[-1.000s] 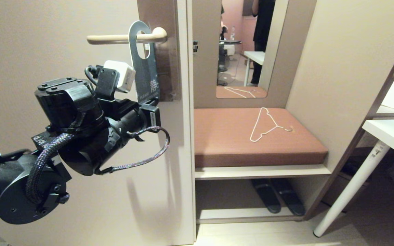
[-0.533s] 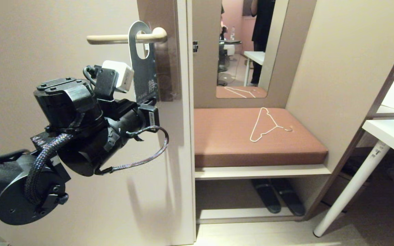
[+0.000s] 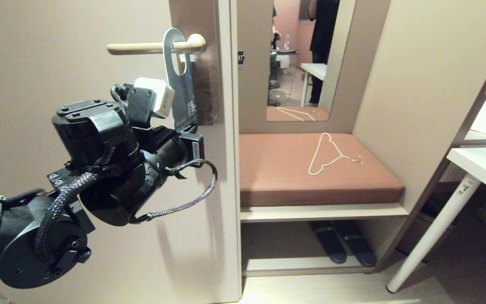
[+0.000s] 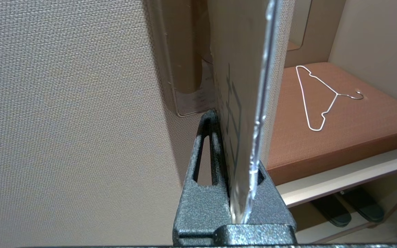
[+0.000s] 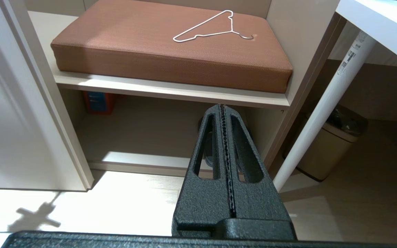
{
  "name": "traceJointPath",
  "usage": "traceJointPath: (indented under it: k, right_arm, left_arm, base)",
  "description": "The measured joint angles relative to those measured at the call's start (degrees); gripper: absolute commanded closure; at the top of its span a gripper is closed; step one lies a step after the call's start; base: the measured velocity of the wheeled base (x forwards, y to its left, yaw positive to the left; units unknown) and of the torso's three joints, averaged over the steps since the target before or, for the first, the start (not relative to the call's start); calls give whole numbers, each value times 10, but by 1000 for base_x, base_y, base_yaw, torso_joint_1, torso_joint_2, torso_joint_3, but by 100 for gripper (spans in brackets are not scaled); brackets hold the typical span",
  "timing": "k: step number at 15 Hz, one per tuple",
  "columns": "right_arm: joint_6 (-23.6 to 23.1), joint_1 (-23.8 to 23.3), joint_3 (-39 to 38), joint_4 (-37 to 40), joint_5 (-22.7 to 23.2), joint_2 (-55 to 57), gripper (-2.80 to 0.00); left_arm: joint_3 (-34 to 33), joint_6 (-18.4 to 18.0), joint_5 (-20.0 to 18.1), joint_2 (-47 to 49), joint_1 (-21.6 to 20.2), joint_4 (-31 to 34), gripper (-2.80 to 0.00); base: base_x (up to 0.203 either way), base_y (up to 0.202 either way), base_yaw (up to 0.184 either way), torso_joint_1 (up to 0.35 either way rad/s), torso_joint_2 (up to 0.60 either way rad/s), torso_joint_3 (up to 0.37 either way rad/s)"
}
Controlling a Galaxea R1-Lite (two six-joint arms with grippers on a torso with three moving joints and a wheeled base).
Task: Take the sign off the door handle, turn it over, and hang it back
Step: Hang the sign back with the other side facing out
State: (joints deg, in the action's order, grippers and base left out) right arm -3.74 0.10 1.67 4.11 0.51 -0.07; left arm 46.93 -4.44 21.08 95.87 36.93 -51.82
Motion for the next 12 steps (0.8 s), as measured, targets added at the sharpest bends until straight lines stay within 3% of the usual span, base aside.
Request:
traceJointPath:
  k: [7,8,9,12]
  right_arm:
    - [0,0,0,0,0,0,0]
    - [0,0,0,0,0,0,0]
    - [0,0,0,0,0,0,0]
    - [0,0,0,0,0,0,0]
  left_arm:
    - [1,2,0,1,1,-1,0]
    - [1,2,0,2,2,-1,-99]
    - [1,3,0,2,1,-1,-280]
    - [0,2,-2,2,2,-2,-280]
  base:
    - [0,0,0,0,0,0]
    - [0,0,0,0,0,0]
    - [0,0,0,0,0,0]
    - [0,0,0,0,0,0]
